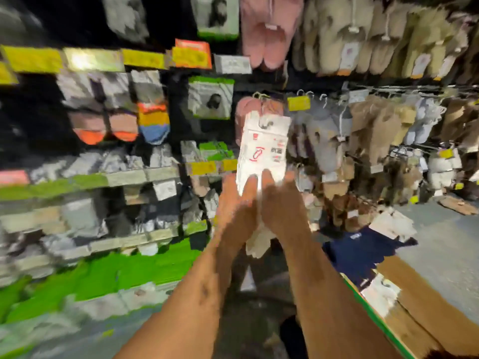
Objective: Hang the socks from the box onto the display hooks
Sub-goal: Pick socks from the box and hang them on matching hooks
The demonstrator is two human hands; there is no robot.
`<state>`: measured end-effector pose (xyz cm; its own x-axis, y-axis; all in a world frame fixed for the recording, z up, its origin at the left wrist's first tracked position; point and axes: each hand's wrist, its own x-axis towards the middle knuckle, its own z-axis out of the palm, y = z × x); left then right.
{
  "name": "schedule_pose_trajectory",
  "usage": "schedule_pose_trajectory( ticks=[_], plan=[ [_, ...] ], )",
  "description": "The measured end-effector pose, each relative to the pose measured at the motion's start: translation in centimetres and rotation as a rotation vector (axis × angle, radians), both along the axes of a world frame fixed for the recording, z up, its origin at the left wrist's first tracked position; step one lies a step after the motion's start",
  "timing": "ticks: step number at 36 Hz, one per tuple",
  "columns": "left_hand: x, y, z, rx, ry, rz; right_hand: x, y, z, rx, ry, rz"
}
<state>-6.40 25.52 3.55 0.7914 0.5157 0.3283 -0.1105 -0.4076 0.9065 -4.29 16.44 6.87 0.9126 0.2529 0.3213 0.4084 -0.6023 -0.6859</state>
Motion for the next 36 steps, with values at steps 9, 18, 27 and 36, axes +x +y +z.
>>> schedule_pose_trajectory(
  ticks=[9, 18, 27, 36],
  plan=[
    [-14.2, 19.5, 1.7, -0.058, 0.041, 0.289, -11.2, 19.5, 1.6, 0.202, 0.085, 0.262],
    [-23.6, 34.2, 4.0, -0.096, -0.094, 0.497, -18.3, 36.2, 2.9, 0.237, 0.078, 0.585],
    [-29.4, 50.1, 7.4, 0.011, -0.133, 0.570, -22.9, 53.1, 5.4, 0.350, 0.092, 0.745],
    [-34.1, 64.5, 10.3, 0.026, -0.082, 0.631, -27.3, 67.5, 8.4, 0.348, 0.051, 0.757]
  ],
)
